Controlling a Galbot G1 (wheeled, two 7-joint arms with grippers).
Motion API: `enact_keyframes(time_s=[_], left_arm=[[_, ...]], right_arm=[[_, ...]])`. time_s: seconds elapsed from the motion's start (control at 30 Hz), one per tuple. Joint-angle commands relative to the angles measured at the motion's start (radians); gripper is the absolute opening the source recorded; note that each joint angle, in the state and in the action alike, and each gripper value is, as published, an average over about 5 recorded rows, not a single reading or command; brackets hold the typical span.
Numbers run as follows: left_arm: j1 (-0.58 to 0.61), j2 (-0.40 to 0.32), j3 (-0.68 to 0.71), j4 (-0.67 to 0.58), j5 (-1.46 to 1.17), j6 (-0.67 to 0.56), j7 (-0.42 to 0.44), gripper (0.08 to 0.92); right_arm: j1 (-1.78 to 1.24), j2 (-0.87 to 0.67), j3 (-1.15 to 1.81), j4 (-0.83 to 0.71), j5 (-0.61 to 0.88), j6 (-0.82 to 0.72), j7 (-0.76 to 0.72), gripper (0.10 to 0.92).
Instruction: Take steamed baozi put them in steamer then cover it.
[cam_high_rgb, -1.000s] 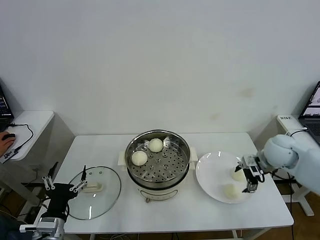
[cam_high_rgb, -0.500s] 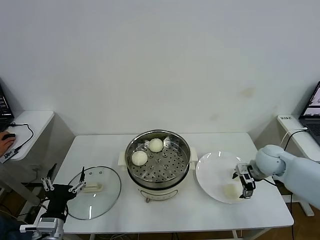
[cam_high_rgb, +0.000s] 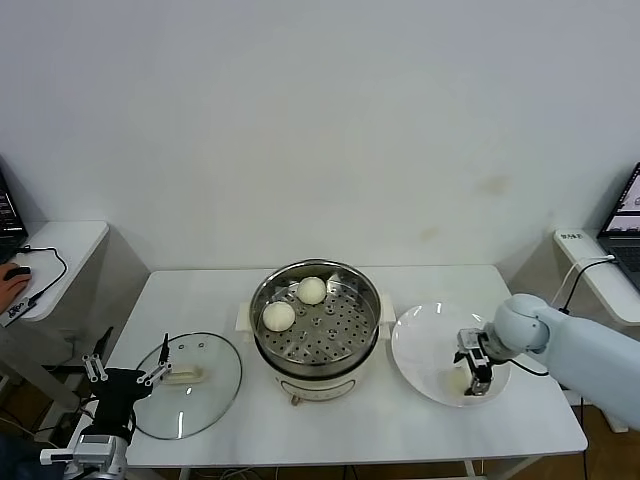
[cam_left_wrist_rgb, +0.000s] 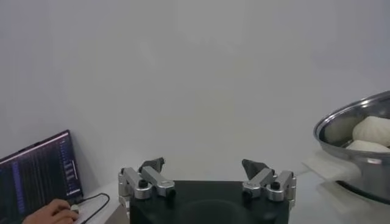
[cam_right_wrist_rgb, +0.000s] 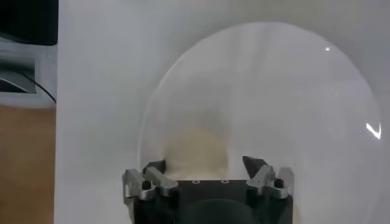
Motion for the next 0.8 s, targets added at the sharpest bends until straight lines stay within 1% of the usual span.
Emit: enact_keyframes(time_s=[0.03, 0.17, 0.47, 0.63, 0.8], left_arm=[[0.0, 0.0, 0.0, -0.002, 0.0, 0.001, 0.0, 0.823], [0.001, 0.0, 0.0, -0.004, 0.0, 0.001, 0.0, 0.823], [0.0, 0.003, 0.002, -0.012, 0.0, 0.003, -0.001, 0.823], [-0.003, 0.006, 0.002, -0.018, -0.002, 0.005, -0.001, 0.823], [-0.004, 0.008, 0.001, -0.021, -0.006, 0.005, 0.0, 0.823]], right_arm=[[0.004, 0.007, 0.007, -0.013, 0.002, -0.002, -0.013, 0.651], [0.023, -0.012, 0.012, -0.005, 0.013, 0.001, -0.048, 0.63], [0.115, -0.062, 0.022, 0.023, 0.061, 0.002, -0.106, 0.619], [0.287, -0.075, -0.038, 0.041, 0.121, -0.002, -0.123, 0.619], [0.509, -0.039, -0.151, 0.045, 0.201, -0.012, -0.127, 0.619]])
